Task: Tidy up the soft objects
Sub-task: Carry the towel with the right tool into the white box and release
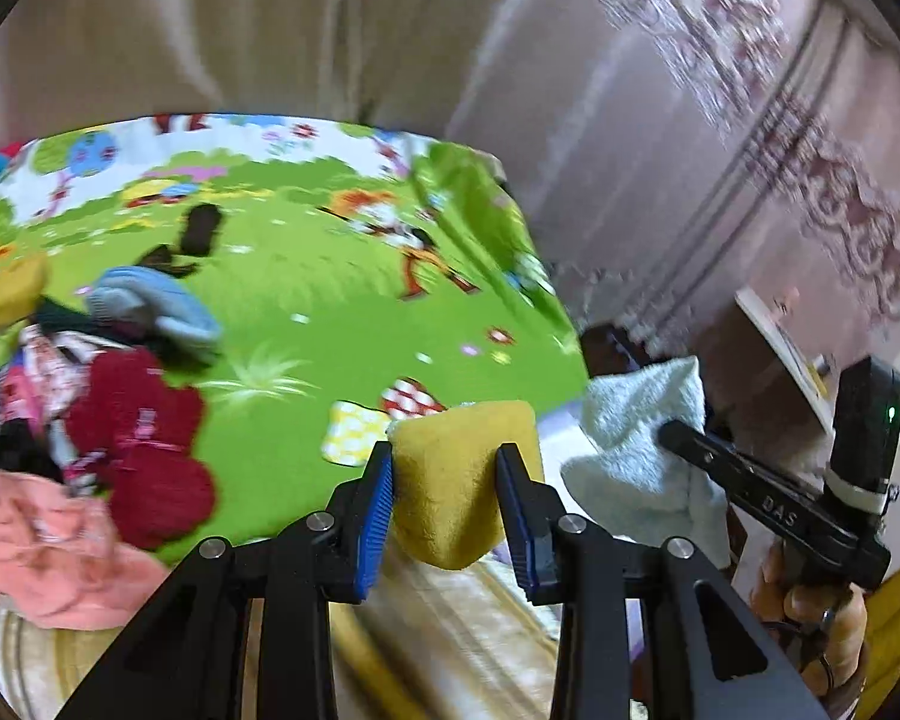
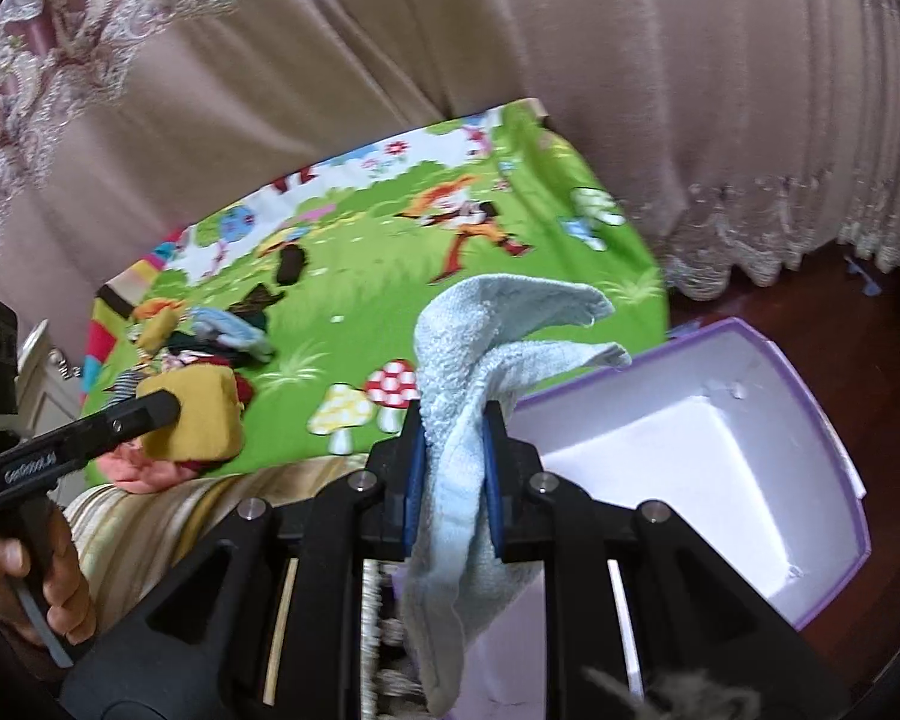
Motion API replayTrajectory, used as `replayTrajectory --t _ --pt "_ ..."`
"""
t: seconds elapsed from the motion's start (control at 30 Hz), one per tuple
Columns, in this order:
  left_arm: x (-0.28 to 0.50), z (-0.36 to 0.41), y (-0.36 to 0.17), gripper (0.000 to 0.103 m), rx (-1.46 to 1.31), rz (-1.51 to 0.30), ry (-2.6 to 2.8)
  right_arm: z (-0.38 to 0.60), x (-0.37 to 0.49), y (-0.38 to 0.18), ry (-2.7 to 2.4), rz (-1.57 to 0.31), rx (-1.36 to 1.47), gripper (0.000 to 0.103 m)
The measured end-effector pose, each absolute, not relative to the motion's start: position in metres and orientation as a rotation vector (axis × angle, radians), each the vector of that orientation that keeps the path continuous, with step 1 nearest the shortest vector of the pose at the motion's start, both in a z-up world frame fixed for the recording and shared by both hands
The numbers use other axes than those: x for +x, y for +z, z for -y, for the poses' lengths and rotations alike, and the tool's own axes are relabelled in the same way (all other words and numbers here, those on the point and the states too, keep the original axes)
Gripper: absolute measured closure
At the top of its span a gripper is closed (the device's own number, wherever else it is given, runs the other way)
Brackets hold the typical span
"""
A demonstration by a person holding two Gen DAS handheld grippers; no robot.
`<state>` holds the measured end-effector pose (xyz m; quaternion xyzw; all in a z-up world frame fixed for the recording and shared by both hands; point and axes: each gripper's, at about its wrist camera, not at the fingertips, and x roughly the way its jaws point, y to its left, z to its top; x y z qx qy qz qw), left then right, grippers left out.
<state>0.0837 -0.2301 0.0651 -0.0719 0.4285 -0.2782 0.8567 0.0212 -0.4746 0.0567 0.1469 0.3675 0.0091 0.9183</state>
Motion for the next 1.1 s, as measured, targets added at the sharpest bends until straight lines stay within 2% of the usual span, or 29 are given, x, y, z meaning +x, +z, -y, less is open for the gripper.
replayTrajectory --t 0.17,0.27,0.3,0.33,0.37,0.4,0.43,0.8,1.1 --pt "0.075 0.274 0.060 0.067 -0.092 -0.926 -0.650 0.495 0.012 0.053 -0.061 -0.754 0.289 0.080" --pt "0.070 0.292 0.057 0.061 -0.072 -0.940 -0.683 0.504 0.007 0.053 -0.107 -0.747 0.283 0.077" --pt "0.070 0.296 0.057 0.053 -0.068 -0.943 -0.692 0.507 0.005 0.053 -0.122 -0.745 0.282 0.072" --pt "0.068 0.299 0.057 0.043 -0.064 -0.943 -0.696 0.509 0.004 0.053 -0.134 -0.742 0.281 0.062" --pt "0.066 0.302 0.057 0.038 -0.061 -0.939 -0.699 0.511 0.003 0.054 -0.146 -0.737 0.280 0.056" --pt "0.064 0.303 0.058 0.032 -0.061 -0.933 -0.705 0.513 0.001 0.054 -0.156 -0.730 0.277 0.046" --pt "0.063 0.304 0.059 0.031 -0.061 -0.931 -0.708 0.514 0.000 0.055 -0.164 -0.725 0.274 0.040" --pt "0.066 0.288 0.059 0.030 -0.048 -0.912 -0.645 0.502 0.003 0.059 -0.117 -0.710 0.254 0.038" --pt "0.067 0.244 0.067 0.030 -0.111 -0.868 -0.598 0.483 0.009 0.067 -0.064 -0.711 0.241 0.034"
